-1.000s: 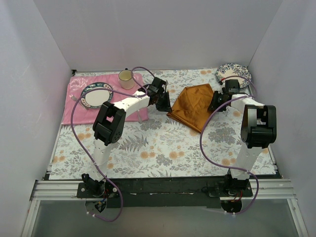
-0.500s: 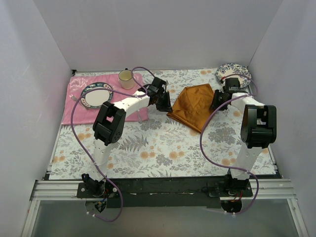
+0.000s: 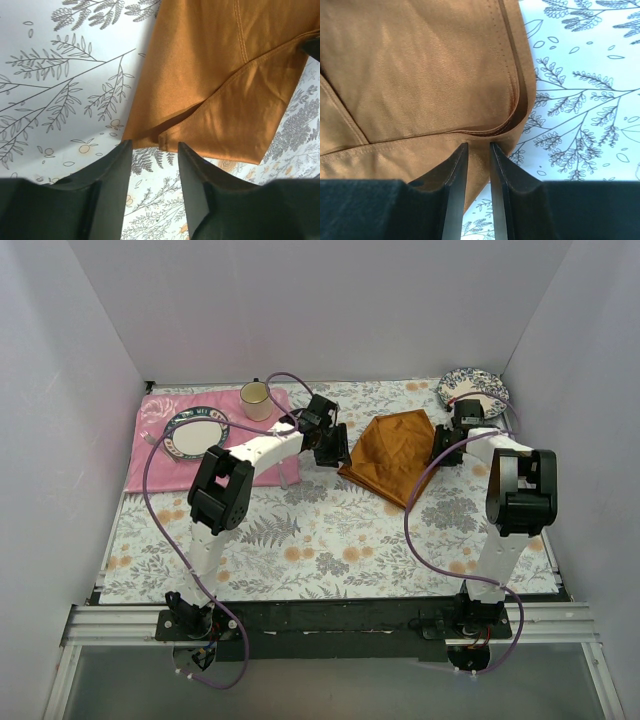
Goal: Fold the napkin, place the utensils inside, and roll it up
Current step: Fold the napkin, then roll the napkin with the utensil
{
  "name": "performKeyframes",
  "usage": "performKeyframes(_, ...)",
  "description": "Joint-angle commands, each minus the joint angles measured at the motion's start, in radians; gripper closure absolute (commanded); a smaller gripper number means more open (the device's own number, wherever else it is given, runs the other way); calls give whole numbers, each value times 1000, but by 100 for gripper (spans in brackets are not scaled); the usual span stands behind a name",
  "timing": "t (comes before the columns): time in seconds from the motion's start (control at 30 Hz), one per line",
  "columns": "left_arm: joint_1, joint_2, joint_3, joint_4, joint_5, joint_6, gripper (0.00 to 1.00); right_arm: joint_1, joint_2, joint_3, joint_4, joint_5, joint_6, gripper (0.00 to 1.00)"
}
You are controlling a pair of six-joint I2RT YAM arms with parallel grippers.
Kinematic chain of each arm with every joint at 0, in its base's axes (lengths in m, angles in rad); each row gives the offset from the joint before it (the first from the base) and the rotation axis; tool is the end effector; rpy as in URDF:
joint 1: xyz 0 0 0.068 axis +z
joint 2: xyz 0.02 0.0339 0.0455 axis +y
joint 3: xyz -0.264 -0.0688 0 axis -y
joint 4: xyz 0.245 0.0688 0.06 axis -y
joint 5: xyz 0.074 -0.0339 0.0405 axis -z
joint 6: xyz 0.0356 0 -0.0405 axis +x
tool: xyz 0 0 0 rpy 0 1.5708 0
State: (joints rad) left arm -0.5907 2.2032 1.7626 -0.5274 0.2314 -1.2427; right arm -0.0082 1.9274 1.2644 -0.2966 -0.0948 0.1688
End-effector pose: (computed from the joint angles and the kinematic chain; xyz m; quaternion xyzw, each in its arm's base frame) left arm 0.3981 -0.2768 0.1867 -0.2713 0.9096 -0.3011 0.0919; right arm 0.4050 0.0000 0.1678 0.0700 0.9501 0.0691 0.2959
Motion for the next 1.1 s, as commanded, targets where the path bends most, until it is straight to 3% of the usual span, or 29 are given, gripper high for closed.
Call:
performKeyframes(0.0,8,-114,29,-43,-75,20,52,7,15,59,-41,43,-34,68)
performKeyframes(0.07,9,-158,-12,-37,-108,17,45,40,-10,85,-71,84,-45,65)
performKeyframes(0.17,9,-266,-112,-2,-113,-4,36,98,-66,139,-139,162,-72,53)
performKeyframes(0.3,12,-402,-265,47,-104,-57,30,215,-171,121,-184,253,-112,29)
performKeyframes(0.37,22,-486,-330,81,-101,-89,29,296,-247,32,-158,286,-165,25)
performKeyframes(0.53,34,-647,-509,151,-87,-196,29,465,-407,-235,121,269,-411,18)
performKeyframes(0.63,37,-735,-593,171,-99,-243,28,553,-435,-300,154,327,-547,19)
performKeyframes(0.77,42,-815,-693,196,-101,-308,28,635,-329,-192,-30,437,-551,26)
performKeyframes(1.07,54,-832,-732,221,-30,-313,31,708,-278,-227,57,483,-632,40)
